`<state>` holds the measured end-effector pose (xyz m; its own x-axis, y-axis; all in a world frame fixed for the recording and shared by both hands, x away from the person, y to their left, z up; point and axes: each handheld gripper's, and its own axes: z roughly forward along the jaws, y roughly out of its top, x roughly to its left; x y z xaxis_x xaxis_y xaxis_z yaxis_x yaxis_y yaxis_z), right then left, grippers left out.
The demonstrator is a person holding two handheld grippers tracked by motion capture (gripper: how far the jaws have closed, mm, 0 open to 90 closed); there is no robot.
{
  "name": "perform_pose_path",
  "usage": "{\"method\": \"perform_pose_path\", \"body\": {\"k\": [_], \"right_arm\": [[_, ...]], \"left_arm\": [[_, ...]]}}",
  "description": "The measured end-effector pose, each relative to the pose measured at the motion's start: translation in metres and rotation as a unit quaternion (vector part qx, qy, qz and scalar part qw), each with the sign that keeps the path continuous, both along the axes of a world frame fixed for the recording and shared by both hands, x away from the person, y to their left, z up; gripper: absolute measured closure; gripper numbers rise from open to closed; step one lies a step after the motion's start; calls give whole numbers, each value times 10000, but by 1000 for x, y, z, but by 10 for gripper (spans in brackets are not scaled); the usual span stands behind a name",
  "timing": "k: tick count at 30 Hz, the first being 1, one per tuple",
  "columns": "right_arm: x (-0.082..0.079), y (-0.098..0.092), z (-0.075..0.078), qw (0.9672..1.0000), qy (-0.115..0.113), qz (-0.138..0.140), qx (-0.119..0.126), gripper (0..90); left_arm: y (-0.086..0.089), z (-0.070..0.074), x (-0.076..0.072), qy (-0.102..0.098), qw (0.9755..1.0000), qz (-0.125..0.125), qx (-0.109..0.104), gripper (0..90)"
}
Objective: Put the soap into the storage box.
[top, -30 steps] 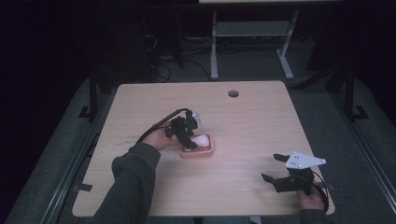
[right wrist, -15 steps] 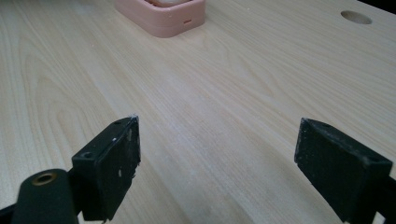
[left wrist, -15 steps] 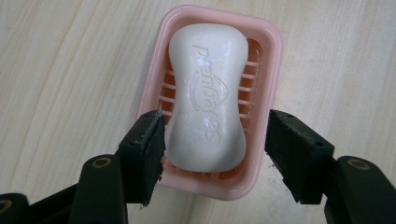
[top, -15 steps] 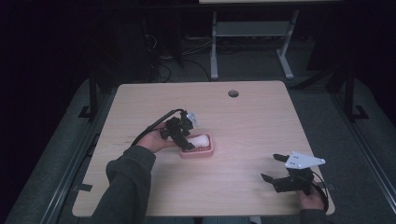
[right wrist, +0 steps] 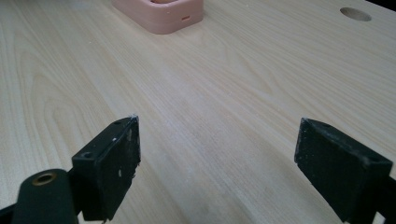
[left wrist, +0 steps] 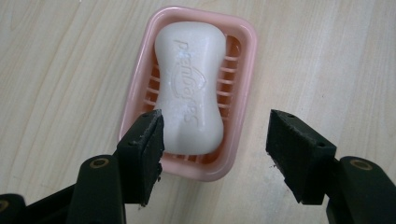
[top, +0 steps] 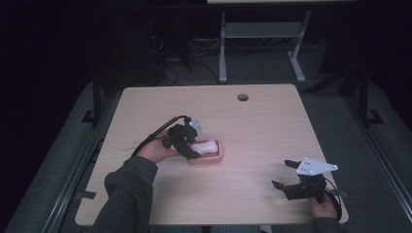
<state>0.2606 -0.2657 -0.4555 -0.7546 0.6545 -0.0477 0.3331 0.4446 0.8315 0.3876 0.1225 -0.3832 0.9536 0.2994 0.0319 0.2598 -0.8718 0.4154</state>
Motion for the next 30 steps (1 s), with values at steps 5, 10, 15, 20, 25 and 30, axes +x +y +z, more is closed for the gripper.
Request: {"method": "perform_pose_path", "body": {"k": [5,10,15,20,25,30], "right_arm": [[0,0,0,10000,12,-7,0,136],[1,0,0,10000,2,4,-46,136],[1,1,0,10000,7,-4,-83,136],[1,2,-1,9999,-2,6,-128,136],[2,4,-1,9998,-1,28,-176,136],[1,4,0,9998,-10,19,-200,136]], "left_arm": [[4,1,-5,-32,10000,-36,-14,360],[9,3,-13,-61,9999,-13,-84,353],[15,2,-21,-81,9999,-5,-99,350],[24,-1,-27,-82,9999,62,-137,341],[30,-2,-34,-117,9998,63,-162,338],[37,-4,-43,-116,9997,110,-209,334]]}}
